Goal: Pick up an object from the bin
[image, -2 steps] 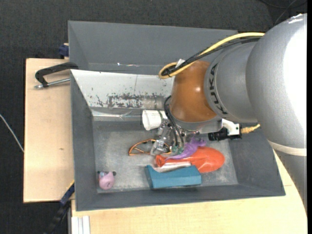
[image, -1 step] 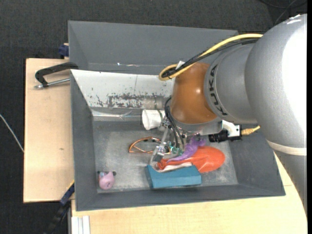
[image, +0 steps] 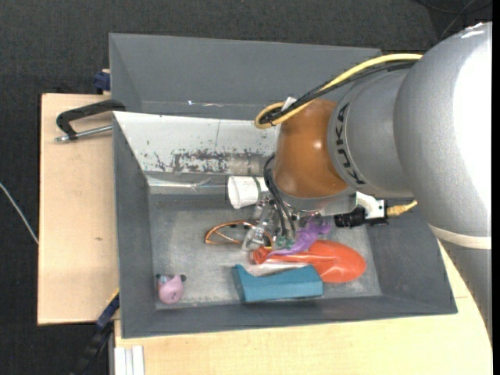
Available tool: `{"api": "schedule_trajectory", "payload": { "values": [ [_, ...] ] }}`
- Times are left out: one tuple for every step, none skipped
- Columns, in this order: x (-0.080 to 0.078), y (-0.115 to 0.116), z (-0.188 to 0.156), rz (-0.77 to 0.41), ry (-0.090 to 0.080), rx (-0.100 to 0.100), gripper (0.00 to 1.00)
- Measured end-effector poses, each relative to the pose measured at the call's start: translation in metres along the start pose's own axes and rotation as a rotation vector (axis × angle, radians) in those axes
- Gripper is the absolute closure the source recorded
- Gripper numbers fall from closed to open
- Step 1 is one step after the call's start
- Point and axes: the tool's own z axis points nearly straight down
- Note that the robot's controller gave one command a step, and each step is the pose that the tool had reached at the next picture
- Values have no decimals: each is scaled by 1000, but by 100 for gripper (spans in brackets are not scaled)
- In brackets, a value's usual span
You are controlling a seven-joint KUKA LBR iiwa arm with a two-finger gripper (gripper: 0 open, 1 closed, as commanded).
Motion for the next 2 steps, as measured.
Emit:
{"api": "schedule_trajectory", "payload": {
  "values": [
    [0, 0, 0, 0, 0, 0, 100],
    [-4, 3, -42, 3, 4, 2, 100]
  ]
}}
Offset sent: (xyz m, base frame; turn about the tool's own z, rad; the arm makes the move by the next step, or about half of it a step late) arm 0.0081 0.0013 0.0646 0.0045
